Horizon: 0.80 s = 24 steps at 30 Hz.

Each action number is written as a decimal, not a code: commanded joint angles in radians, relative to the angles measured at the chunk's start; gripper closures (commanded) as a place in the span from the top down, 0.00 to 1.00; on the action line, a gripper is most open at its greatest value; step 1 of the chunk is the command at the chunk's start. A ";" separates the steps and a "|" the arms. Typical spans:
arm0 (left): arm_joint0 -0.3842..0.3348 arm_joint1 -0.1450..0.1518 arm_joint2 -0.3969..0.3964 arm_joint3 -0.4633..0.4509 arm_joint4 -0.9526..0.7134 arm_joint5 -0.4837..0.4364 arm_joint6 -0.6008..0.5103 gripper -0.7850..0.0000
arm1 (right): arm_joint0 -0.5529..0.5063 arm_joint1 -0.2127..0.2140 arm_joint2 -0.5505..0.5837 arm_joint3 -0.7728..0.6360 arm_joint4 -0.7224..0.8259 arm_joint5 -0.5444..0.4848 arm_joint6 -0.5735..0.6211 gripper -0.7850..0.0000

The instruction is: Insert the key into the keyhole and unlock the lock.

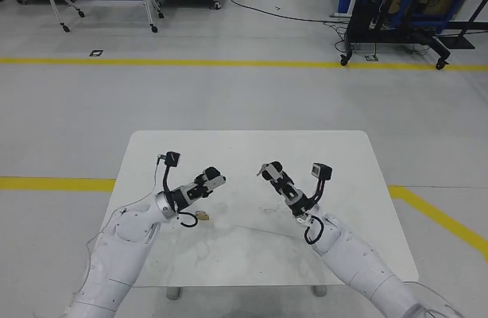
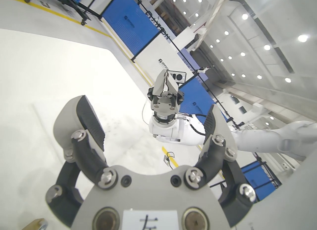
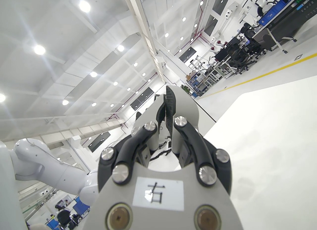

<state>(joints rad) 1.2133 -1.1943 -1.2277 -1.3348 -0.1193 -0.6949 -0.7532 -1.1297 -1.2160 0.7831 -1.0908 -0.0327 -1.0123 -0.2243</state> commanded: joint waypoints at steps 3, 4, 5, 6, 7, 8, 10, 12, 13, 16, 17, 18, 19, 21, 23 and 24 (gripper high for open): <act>-0.063 -0.003 0.035 0.058 -0.021 0.025 -0.067 1.00 | -0.001 0.000 0.002 0.000 0.009 0.000 0.006 0.00; -0.063 -0.003 0.035 0.058 -0.021 0.025 -0.067 1.00 | -0.001 0.000 0.002 0.000 0.009 0.000 0.006 0.00; -0.063 -0.003 0.035 0.058 -0.021 0.025 -0.067 1.00 | -0.001 0.000 0.002 0.000 0.009 0.000 0.006 0.00; -0.063 -0.003 0.035 0.058 -0.021 0.025 -0.067 1.00 | -0.001 0.000 0.002 0.000 0.009 0.000 0.006 0.00; -0.063 -0.003 0.035 0.058 -0.021 0.025 -0.067 1.00 | -0.001 0.000 0.002 0.000 0.009 0.000 0.006 0.00; -0.063 -0.003 0.035 0.058 -0.021 0.025 -0.067 1.00 | -0.001 0.000 0.002 0.000 0.009 0.000 0.006 0.00; -0.063 -0.003 0.035 0.058 -0.021 0.025 -0.067 1.00 | -0.001 0.000 0.002 0.000 0.009 0.000 0.006 0.00; -0.056 -0.004 0.031 0.059 -0.032 0.050 -0.036 1.00 | -0.001 0.000 0.002 0.000 0.009 0.000 0.006 0.00; -0.059 -0.005 0.035 0.059 -0.040 0.055 -0.035 1.00 | -0.004 0.000 0.004 -0.003 0.009 0.012 0.007 0.00; -0.087 -0.013 0.073 0.082 -0.075 0.025 -0.068 1.00 | -0.023 -0.005 -0.001 -0.019 0.055 0.080 0.051 0.00; -0.101 -0.017 0.090 0.099 -0.092 0.007 -0.082 1.00 | -0.026 -0.006 -0.002 -0.023 0.071 0.094 0.066 0.00; -0.119 -0.021 0.104 0.120 -0.098 -0.015 -0.089 1.00 | -0.030 -0.008 -0.004 -0.025 0.092 0.104 0.086 0.00; -0.137 -0.025 0.120 0.138 -0.094 -0.052 -0.091 1.00 | -0.031 -0.010 -0.005 -0.026 0.113 0.111 0.106 0.00; -0.166 -0.035 0.156 0.181 -0.083 -0.131 -0.100 1.00 | -0.030 -0.012 -0.006 -0.024 0.149 0.126 0.149 0.00; -0.196 -0.045 0.188 0.230 -0.089 -0.175 -0.104 0.85 | -0.025 -0.014 -0.001 -0.021 0.174 0.140 0.185 0.00; -0.211 -0.050 0.201 0.255 -0.087 -0.187 -0.105 0.80 | -0.023 -0.015 0.001 -0.021 0.182 0.146 0.199 0.00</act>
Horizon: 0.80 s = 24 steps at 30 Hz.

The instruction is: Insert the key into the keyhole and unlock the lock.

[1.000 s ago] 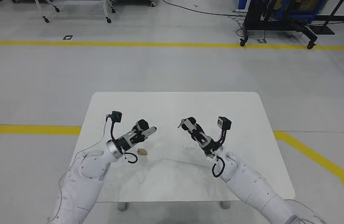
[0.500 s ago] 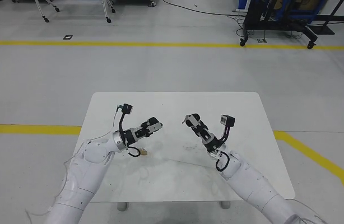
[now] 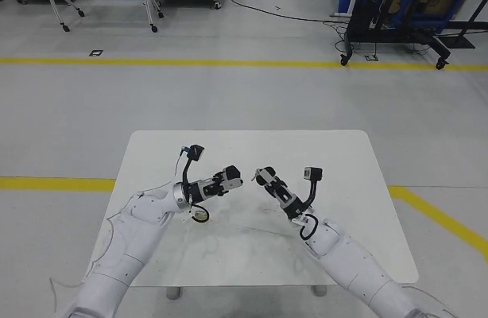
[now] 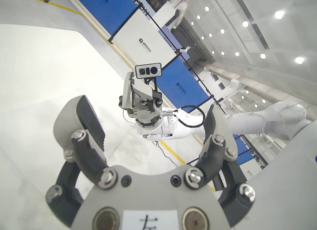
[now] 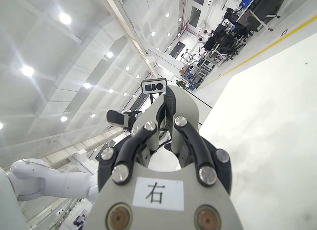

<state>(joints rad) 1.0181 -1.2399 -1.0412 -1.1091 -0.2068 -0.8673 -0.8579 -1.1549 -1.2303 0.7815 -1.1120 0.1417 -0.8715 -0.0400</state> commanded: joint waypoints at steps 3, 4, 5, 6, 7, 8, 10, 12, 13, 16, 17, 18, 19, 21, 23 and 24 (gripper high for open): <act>-0.051 -0.017 0.045 0.101 -0.007 -0.037 0.018 0.89 | 0.005 -0.003 0.013 -0.012 0.021 0.013 0.046 0.00; -0.061 -0.021 0.053 0.127 -0.017 -0.045 0.021 0.95 | 0.006 -0.004 0.017 -0.017 0.017 0.017 0.053 0.00; -0.072 -0.024 0.060 0.150 -0.022 -0.059 0.019 0.97 | 0.006 -0.005 0.020 -0.024 0.009 0.022 0.058 0.00; -0.080 -0.027 0.068 0.173 -0.027 -0.073 0.018 1.00 | 0.007 -0.007 0.019 -0.031 -0.005 0.032 0.060 0.00; -0.086 -0.031 0.075 0.197 -0.043 -0.078 0.019 1.00 | 0.008 -0.009 0.018 -0.038 -0.023 0.045 0.059 0.00; -0.092 -0.035 0.084 0.216 -0.062 -0.086 0.011 1.00 | 0.010 -0.012 0.016 -0.042 -0.047 0.059 0.052 0.00; -0.109 -0.040 0.098 0.244 -0.082 -0.100 0.005 1.00 | 0.011 -0.020 0.010 -0.049 -0.084 0.077 0.034 0.00; -0.119 -0.042 0.112 0.254 -0.083 -0.111 0.016 0.90 | 0.013 -0.027 0.008 -0.046 -0.108 0.086 0.016 0.00; -0.123 -0.042 0.119 0.259 -0.081 -0.117 0.022 0.87 | 0.014 -0.031 0.007 -0.042 -0.117 0.089 0.007 0.00; -0.133 -0.040 0.133 0.272 -0.088 -0.131 0.036 0.58 | 0.020 -0.041 0.008 -0.018 -0.147 0.102 -0.020 0.00; -0.135 -0.039 0.138 0.275 -0.090 -0.134 0.040 0.55 | 0.020 -0.044 0.008 -0.013 -0.155 0.102 -0.030 0.00; -0.137 -0.038 0.143 0.278 -0.093 -0.137 0.042 0.50 | 0.020 -0.046 0.010 -0.007 -0.163 0.100 -0.037 0.00; -0.139 -0.036 0.147 0.280 -0.098 -0.140 0.046 0.47 | 0.018 -0.048 0.013 -0.003 -0.168 0.097 -0.044 0.00; -0.143 -0.034 0.158 0.282 -0.101 -0.145 0.050 0.40 | 0.015 -0.051 0.021 0.004 -0.179 0.094 -0.055 0.00; -0.146 -0.031 0.168 0.280 -0.107 -0.145 0.050 0.36 | 0.009 -0.053 0.028 0.007 -0.179 0.100 -0.057 0.00; -0.148 -0.030 0.171 0.278 -0.111 -0.145 0.050 0.35 | 0.007 -0.054 0.032 0.008 -0.178 0.104 -0.056 0.00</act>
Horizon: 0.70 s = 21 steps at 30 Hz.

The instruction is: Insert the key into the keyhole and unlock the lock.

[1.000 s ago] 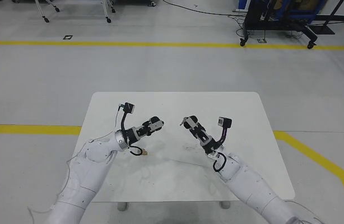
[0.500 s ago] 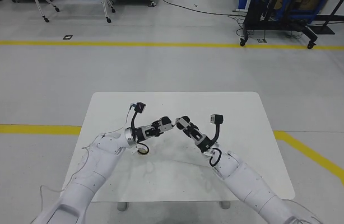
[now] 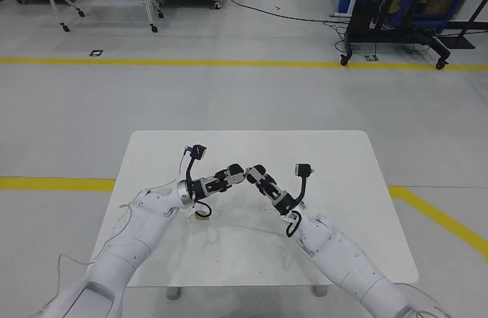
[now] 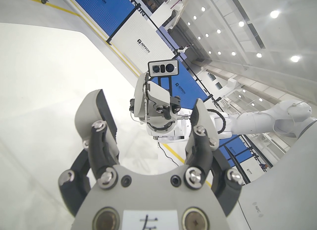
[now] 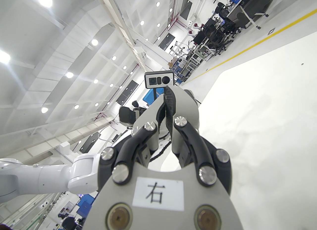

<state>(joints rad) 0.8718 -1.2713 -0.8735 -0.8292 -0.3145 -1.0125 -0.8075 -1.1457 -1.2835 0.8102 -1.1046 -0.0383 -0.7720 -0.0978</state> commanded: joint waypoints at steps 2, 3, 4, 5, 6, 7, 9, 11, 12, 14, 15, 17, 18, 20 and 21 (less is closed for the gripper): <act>-0.002 0.004 0.011 -0.005 -0.012 0.000 0.000 0.31 | -0.005 -0.002 0.010 -0.001 0.002 0.009 0.008 0.00; -0.003 0.005 0.014 -0.006 -0.015 0.000 0.000 0.31 | -0.008 -0.003 0.013 -0.002 0.005 0.009 0.012 0.00; -0.004 0.007 0.018 -0.007 -0.015 0.000 0.000 0.31 | -0.010 -0.004 0.017 -0.003 0.007 0.008 0.017 0.00; -0.005 0.008 0.022 -0.006 -0.013 0.000 0.000 0.31 | -0.012 -0.004 0.020 -0.005 0.007 0.008 0.021 0.00; -0.007 0.009 0.026 -0.005 -0.012 0.000 0.000 0.32 | -0.014 -0.005 0.024 -0.007 0.006 0.006 0.026 0.00; -0.009 0.009 0.030 -0.003 -0.012 0.000 0.000 0.35 | -0.016 -0.005 0.027 -0.008 0.006 0.004 0.030 0.00; -0.012 0.009 0.037 -0.001 -0.015 0.000 0.000 0.38 | -0.020 -0.006 0.034 -0.011 0.006 0.004 0.034 0.00; -0.015 0.009 0.043 0.003 -0.016 0.000 0.000 0.36 | -0.023 -0.008 0.040 -0.014 0.004 0.005 0.039 0.00; -0.016 0.010 0.045 0.005 -0.016 0.000 0.000 0.35 | -0.025 -0.009 0.044 -0.016 0.003 0.004 0.041 0.00; -0.018 0.010 0.049 0.006 -0.017 0.000 0.000 0.32 | -0.027 -0.010 0.050 -0.017 -0.003 0.005 0.043 0.00; -0.019 0.010 0.051 0.006 -0.016 0.000 0.000 0.30 | -0.029 -0.011 0.053 -0.019 -0.006 0.005 0.043 0.00; -0.021 0.010 0.054 0.009 -0.014 0.000 0.000 0.28 | -0.032 -0.012 0.058 -0.021 -0.011 0.008 0.044 0.00; -0.021 0.010 0.056 0.010 -0.014 0.000 0.000 0.28 | -0.034 -0.013 0.060 -0.022 -0.013 0.008 0.045 0.00; -0.024 0.008 0.062 0.016 -0.008 0.000 0.000 0.26 | -0.037 -0.015 0.065 -0.024 -0.016 0.010 0.047 0.00; -0.026 0.007 0.064 0.017 -0.007 0.000 0.000 0.24 | -0.038 -0.016 0.067 -0.025 -0.017 0.010 0.048 0.00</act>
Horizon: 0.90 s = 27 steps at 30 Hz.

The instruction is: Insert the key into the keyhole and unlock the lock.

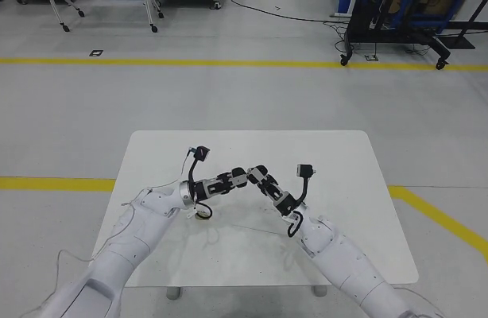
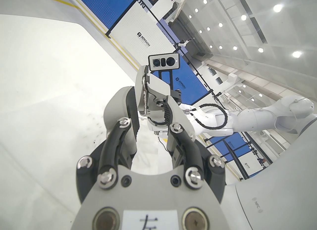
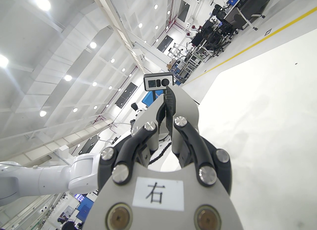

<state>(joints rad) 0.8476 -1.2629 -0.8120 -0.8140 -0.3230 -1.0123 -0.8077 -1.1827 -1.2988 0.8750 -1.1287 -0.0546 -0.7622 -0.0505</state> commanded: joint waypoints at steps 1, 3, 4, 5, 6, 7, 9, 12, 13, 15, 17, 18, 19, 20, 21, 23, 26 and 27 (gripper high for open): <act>-0.003 -0.002 0.004 0.004 0.002 0.000 0.000 0.20 | -0.002 -0.002 0.004 -0.001 -0.004 0.002 0.004 0.00; -0.006 -0.003 0.006 0.008 0.004 0.000 0.000 0.11 | -0.004 -0.003 0.008 -0.002 -0.008 0.002 0.006 0.00; -0.007 -0.004 0.006 0.009 0.003 0.000 0.000 0.05 | -0.005 -0.004 0.010 -0.003 -0.010 0.002 0.007 0.00; -0.008 -0.005 0.008 0.012 0.006 0.000 0.000 0.00 | -0.006 -0.005 0.012 -0.003 -0.011 0.002 0.008 0.00; -0.010 -0.006 0.009 0.014 0.008 0.000 0.000 0.00 | -0.007 -0.006 0.014 -0.004 -0.011 0.001 0.008 0.00; -0.011 -0.007 0.009 0.016 0.009 0.000 0.000 0.00 | -0.009 -0.007 0.016 -0.004 -0.012 0.001 0.009 0.00; -0.011 -0.008 0.006 0.019 0.004 0.000 0.005 0.00 | -0.011 -0.008 0.021 -0.003 -0.018 -0.001 0.010 0.00; -0.009 -0.009 0.001 0.025 -0.004 0.000 0.005 0.00 | -0.015 -0.010 0.029 -0.004 -0.028 -0.003 0.008 0.00; -0.010 -0.009 0.000 0.028 -0.006 0.000 0.003 0.00 | -0.018 -0.011 0.032 -0.004 -0.031 -0.005 0.008 0.00; -0.011 -0.010 -0.001 0.034 -0.009 0.000 0.003 0.00 | -0.021 -0.011 0.037 -0.005 -0.040 -0.009 0.009 0.00; -0.012 -0.012 -0.001 0.038 -0.016 0.000 0.002 0.00 | -0.026 -0.012 0.042 -0.006 -0.048 -0.013 0.008 0.00; -0.012 -0.013 -0.001 0.039 -0.017 0.000 0.000 0.00 | -0.028 -0.013 0.044 -0.006 -0.050 -0.015 0.009 0.00; -0.013 -0.013 0.000 0.040 -0.018 0.000 0.000 0.00 | -0.030 -0.013 0.047 -0.007 -0.054 -0.016 0.009 0.00; -0.014 -0.014 0.000 0.041 -0.018 0.000 0.000 0.00 | -0.033 -0.014 0.049 -0.008 -0.056 -0.018 0.008 0.00; -0.014 -0.014 0.000 0.042 -0.018 0.000 0.000 0.00 | -0.035 -0.014 0.052 -0.009 -0.057 -0.019 0.008 0.12; -0.015 -0.015 0.001 0.043 -0.019 0.000 0.000 0.00 | -0.039 -0.015 0.058 -0.011 -0.059 -0.021 0.007 1.00; -0.019 -0.016 0.002 0.051 -0.012 0.000 0.000 0.00 | -0.042 -0.015 0.062 -0.013 -0.058 -0.021 0.007 1.00; -0.019 -0.017 0.004 0.050 -0.009 0.000 0.000 0.00 | -0.042 -0.015 0.062 -0.013 -0.058 -0.021 0.007 1.00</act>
<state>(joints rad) 0.8294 -1.2787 -0.8094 -0.7643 -0.3355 -1.0121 -0.8078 -1.2253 -1.3142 0.9368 -1.1416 -0.1132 -0.7829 -0.0440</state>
